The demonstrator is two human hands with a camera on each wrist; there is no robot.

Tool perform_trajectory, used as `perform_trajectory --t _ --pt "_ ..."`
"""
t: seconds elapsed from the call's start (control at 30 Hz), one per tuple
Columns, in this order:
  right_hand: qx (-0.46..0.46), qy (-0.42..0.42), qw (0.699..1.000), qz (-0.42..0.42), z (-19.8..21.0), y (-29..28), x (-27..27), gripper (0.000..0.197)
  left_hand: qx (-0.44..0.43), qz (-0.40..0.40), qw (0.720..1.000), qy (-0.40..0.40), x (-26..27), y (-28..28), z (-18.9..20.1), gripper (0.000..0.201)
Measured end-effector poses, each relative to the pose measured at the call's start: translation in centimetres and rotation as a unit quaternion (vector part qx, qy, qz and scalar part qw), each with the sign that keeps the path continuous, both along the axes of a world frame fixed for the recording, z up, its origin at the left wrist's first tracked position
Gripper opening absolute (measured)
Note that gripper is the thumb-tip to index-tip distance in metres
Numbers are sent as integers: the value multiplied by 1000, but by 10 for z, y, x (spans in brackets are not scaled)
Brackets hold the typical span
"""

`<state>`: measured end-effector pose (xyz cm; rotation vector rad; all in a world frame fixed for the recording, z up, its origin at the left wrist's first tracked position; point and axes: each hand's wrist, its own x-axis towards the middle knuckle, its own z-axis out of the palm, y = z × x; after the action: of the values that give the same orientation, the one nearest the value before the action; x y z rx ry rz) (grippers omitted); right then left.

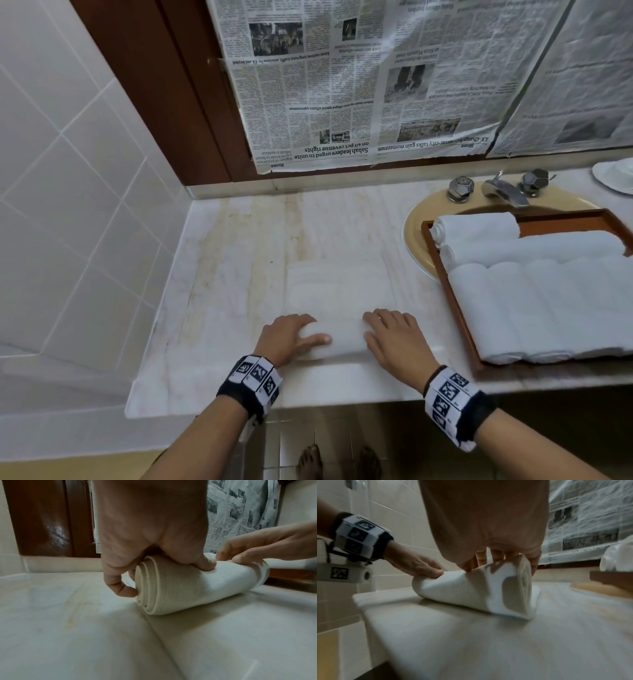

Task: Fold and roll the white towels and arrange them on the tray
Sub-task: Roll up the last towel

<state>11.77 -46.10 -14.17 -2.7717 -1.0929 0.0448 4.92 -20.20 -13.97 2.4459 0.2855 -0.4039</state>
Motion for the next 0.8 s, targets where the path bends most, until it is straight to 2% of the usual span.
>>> perform_trajectory --t 0.1,0.17,0.23,0.3,0.43,0.5,0.57,0.6,0.67,0.7,0.77,0.8 --pt "-18 -20 999 18 -12 -3 -9 61 9 20 999 32 7 -1 6 63" --pt "-37 -16 999 23 -14 -5 -5 62 66 2 997 36 5 -8 10 66" --pt "-61 24 998 25 -7 -1 3 60 156 -29 987 -2 -1 -17 10 67" --pt "-102 57 993 33 3 3 12 62 194 -45 979 -45 -12 -28 6 70" --pt "-130 223 965 35 21 7 28 62 236 -71 967 -63 -29 -45 -11 85" --pt "-101 337 936 29 24 3 35 60 239 -90 966 -33 -29 -40 -13 97" --pt "-66 384 921 21 26 -2 34 72 202 -107 973 22 -23 -33 -6 106" --pt "-58 355 933 16 24 -5 32 84 185 -109 976 42 -18 -30 -2 105" --pt "-49 181 982 8 20 -6 21 94 158 -115 977 82 -7 -28 7 91" --pt "-54 107 993 23 15 -6 14 88 146 -116 977 100 -2 -26 11 85" --pt "-69 39 996 39 3 -7 -2 67 107 -104 979 136 5 -23 16 79" --pt "-66 19 997 45 -2 -7 -6 66 83 -97 981 149 7 -23 17 78"
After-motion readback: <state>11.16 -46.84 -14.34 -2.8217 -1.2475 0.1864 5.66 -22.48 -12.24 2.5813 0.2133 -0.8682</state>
